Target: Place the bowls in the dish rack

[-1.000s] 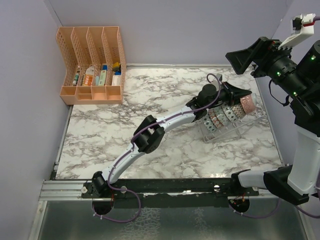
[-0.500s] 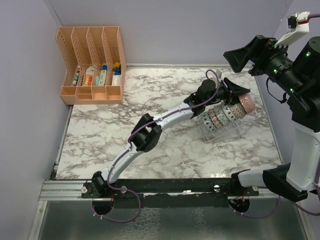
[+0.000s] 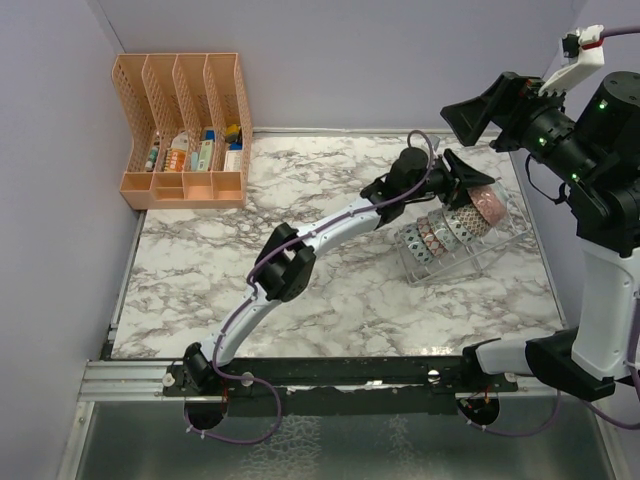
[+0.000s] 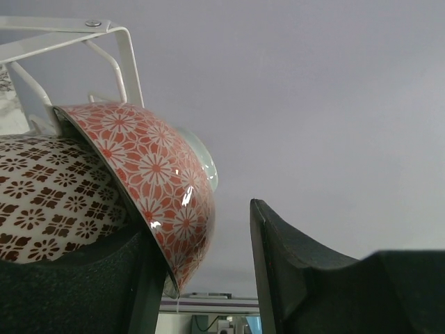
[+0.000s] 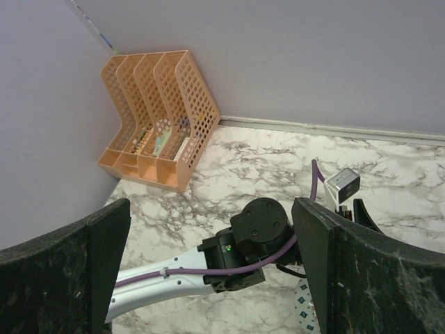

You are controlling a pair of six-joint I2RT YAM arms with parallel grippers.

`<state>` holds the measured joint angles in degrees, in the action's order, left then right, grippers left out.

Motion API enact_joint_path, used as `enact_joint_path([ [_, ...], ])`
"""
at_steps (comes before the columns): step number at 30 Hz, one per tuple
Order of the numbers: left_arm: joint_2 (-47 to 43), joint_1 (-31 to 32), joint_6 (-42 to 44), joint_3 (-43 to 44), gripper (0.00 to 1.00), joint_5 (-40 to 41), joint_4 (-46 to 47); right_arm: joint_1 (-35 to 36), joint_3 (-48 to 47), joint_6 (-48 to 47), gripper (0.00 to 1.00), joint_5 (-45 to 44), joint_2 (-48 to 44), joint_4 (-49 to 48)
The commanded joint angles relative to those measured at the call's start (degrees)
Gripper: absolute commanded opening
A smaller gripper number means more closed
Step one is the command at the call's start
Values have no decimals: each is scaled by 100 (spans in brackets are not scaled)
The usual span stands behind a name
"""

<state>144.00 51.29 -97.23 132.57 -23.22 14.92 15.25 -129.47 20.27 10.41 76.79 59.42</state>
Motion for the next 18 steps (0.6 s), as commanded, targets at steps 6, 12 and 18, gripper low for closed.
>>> enact_joint_path([
  [6, -595, -239, 692, 213, 56, -460, -655, -39, 194, 39, 99, 215, -120, -352],
  [12, -503, -237, 742, 317, 56, -581, -699, -39, 220, 40, 99, 215, -138, -346],
  [18, -363, -233, 707, 540, 56, -572, -688, -39, 205, 44, 99, 191, -139, -311],
])
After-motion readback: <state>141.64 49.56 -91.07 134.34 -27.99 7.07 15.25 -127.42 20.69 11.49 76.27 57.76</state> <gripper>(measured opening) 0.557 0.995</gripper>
